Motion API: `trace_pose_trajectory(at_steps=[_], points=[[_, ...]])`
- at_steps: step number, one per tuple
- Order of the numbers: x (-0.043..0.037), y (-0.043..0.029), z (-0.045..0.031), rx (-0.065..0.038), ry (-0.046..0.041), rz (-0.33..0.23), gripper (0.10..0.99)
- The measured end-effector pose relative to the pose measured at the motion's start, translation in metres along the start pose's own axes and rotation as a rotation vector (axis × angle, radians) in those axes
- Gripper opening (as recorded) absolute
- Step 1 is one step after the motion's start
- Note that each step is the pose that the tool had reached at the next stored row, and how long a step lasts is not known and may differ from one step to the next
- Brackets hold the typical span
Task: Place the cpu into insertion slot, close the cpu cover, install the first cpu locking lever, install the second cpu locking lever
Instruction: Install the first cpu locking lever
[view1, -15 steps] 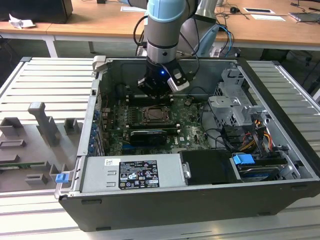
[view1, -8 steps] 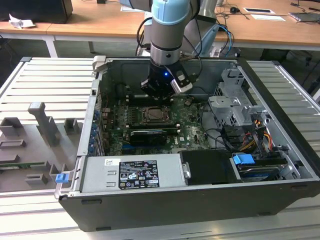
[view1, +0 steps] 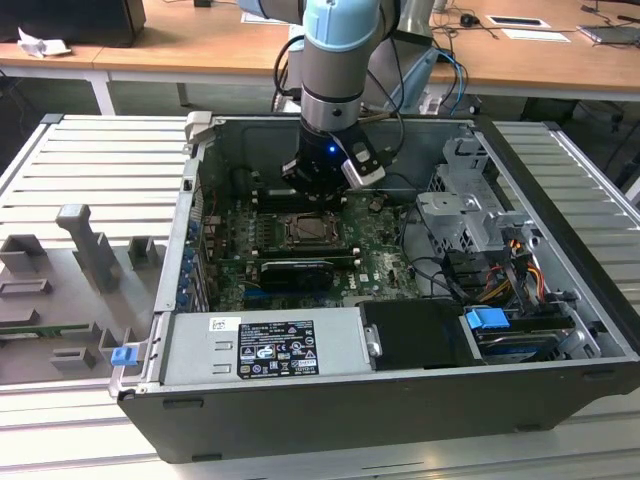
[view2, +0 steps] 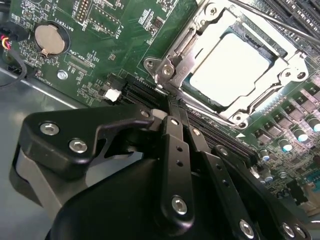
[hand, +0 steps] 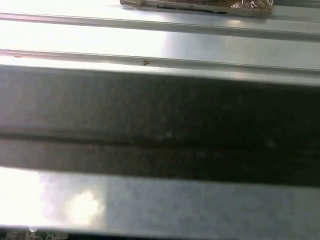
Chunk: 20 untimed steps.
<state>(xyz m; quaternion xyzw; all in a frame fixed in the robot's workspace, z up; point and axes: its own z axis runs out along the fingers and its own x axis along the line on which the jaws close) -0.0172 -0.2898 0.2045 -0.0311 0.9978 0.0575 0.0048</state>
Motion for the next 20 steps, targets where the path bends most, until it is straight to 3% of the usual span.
trace_pose_trajectory(at_steps=[10,20], points=[[0.0,-0.0002,0.0012,0.012,0.0008,0.0,0.106],[0.0,-0.0004,0.003,0.014,0.001,0.0,0.106]])
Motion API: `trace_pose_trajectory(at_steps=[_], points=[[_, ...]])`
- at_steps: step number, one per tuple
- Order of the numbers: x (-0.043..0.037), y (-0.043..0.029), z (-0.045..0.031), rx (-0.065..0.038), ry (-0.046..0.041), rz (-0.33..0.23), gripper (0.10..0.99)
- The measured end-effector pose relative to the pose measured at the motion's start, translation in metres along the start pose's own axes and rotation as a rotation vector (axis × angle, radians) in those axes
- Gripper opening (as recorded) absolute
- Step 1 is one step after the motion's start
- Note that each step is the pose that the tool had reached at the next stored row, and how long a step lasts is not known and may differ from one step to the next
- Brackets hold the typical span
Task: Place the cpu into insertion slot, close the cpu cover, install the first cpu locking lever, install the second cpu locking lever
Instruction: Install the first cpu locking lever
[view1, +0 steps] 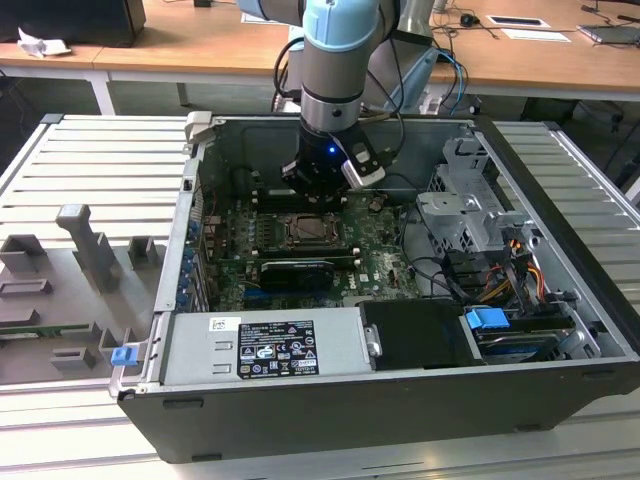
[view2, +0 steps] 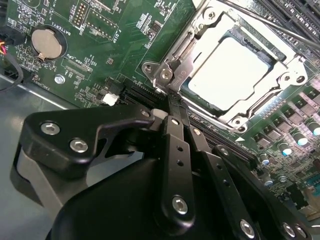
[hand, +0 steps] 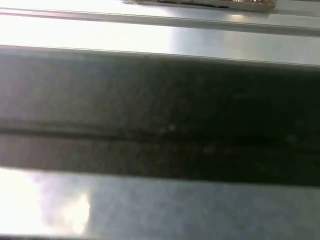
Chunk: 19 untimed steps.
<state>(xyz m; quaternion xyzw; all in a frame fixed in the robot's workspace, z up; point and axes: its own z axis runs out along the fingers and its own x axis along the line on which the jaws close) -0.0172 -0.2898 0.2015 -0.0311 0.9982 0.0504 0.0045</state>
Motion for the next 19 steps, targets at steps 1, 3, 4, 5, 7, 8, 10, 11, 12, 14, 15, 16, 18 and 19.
trace_pose_trajectory(at_steps=[1,3,4,5,7,8,10,11,12,14,15,16,18,19], points=[[0.0,0.0,0.0,0.0,0.0,0.0,0.106],[0.0,0.0001,-0.0003,0.0,-0.0001,0.0,0.106],[-0.0001,0.0002,-0.0012,-0.001,-0.0005,0.0,0.106],[-0.0001,0.0004,-0.0025,-0.001,-0.0004,0.0,0.106],[-0.0001,0.001,-0.0095,0.0,-0.0002,0.0,0.106],[-0.0001,0.0008,-0.0098,0.0,-0.0003,0.0,0.106],[-0.0001,0.0,-0.0098,0.0,-0.0003,0.0,0.106],[-0.0001,-0.0003,-0.0099,0.0,-0.0001,0.0,0.106],[-0.0001,-0.0005,-0.01,0.0,-0.0001,0.0,0.106],[0.0,-0.0011,-0.01,0.0,-0.0002,0.0,0.106],[0.0,-0.0016,-0.0101,0.0,-0.0001,0.0,0.106],[0.0,-0.0017,-0.01,0.0,-0.0002,0.0,0.106],[0.0,-0.0021,-0.0101,0.0,-0.0001,0.0,0.106],[0.0001,-0.0022,-0.0101,0.0,-0.0001,0.0,0.106]])
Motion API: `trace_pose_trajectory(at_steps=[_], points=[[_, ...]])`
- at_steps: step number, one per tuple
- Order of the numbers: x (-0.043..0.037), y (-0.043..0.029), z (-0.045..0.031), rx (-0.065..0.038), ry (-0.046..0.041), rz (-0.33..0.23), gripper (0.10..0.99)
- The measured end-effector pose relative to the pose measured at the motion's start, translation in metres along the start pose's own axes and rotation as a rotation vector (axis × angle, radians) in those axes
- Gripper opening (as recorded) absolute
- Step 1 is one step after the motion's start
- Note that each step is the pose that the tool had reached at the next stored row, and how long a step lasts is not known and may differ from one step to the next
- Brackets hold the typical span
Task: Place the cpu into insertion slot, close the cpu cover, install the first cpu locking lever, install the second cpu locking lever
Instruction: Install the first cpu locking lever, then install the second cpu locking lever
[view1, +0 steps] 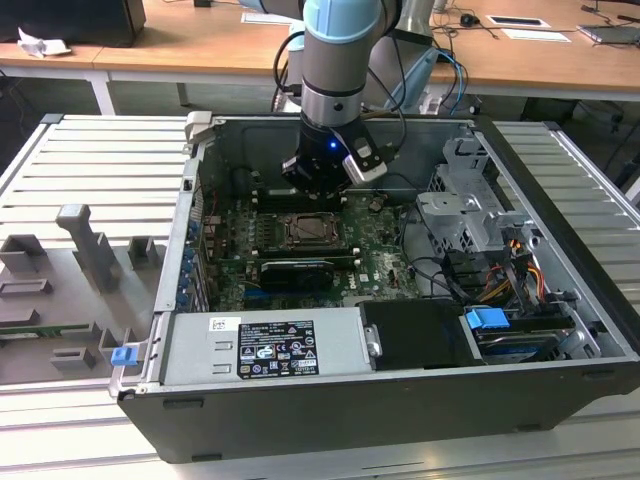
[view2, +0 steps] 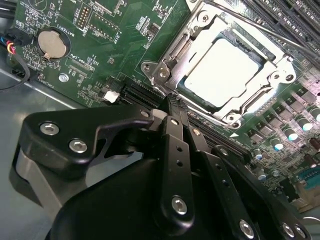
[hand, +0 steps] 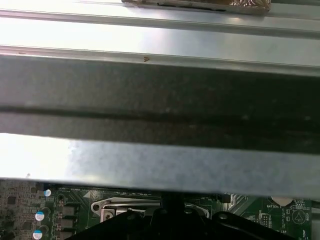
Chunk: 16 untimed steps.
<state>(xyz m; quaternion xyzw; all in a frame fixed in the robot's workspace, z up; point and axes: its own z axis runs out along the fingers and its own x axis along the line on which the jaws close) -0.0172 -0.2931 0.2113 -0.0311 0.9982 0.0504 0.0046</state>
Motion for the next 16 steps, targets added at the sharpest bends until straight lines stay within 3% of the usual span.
trace_pose_trajectory(at_steps=[10,16], points=[[0.0001,-0.0018,-0.0003,0.0,0.0001,0.0,0.106],[0.0004,-0.0074,-0.0007,0.0,0.0,0.0,0.106]])
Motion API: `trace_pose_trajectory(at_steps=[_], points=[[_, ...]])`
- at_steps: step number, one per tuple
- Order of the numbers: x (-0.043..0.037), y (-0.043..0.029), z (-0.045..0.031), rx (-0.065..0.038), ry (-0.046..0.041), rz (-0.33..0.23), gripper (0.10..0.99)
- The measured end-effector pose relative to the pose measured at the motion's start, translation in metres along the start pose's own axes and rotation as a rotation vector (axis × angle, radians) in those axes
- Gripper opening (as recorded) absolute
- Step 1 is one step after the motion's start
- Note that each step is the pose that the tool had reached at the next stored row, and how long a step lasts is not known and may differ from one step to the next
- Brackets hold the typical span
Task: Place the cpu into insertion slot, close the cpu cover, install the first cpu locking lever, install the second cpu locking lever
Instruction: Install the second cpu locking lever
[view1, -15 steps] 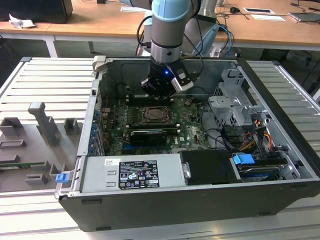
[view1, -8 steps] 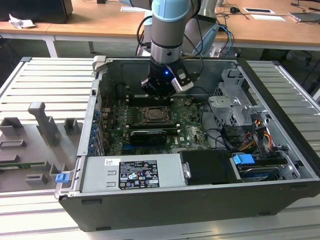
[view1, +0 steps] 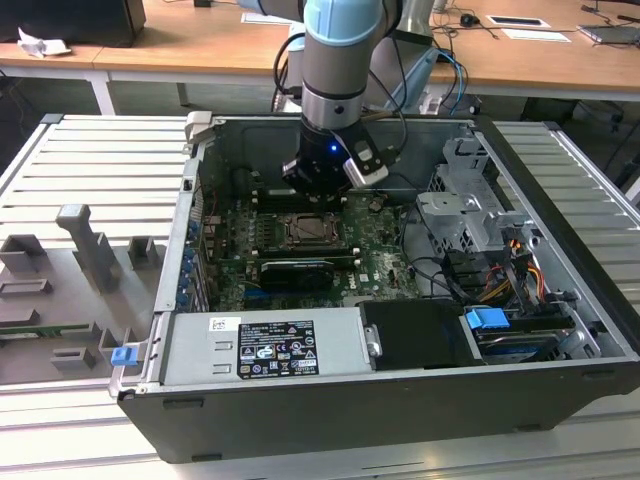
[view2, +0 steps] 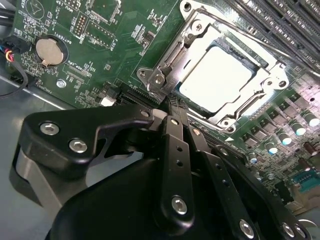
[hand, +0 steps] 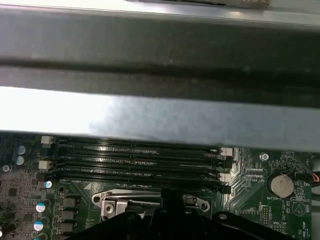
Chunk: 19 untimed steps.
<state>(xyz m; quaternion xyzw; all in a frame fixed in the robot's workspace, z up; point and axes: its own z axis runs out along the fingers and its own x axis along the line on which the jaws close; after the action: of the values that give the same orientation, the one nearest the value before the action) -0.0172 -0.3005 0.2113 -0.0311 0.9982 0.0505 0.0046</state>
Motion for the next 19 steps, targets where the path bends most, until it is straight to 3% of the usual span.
trace_pose_trajectory(at_steps=[7,11,15,19], points=[[0.0,-0.001,-0.0085,0.0,0.0,0.0,0.106],[0.0005,-0.009,-0.0094,0.0,0.0,0.0,0.106],[0.0003,-0.0077,-0.0234,0.001,0.0001,0.0,0.106],[0.0006,-0.0113,-0.024,0.001,0.0,0.0,0.106]])
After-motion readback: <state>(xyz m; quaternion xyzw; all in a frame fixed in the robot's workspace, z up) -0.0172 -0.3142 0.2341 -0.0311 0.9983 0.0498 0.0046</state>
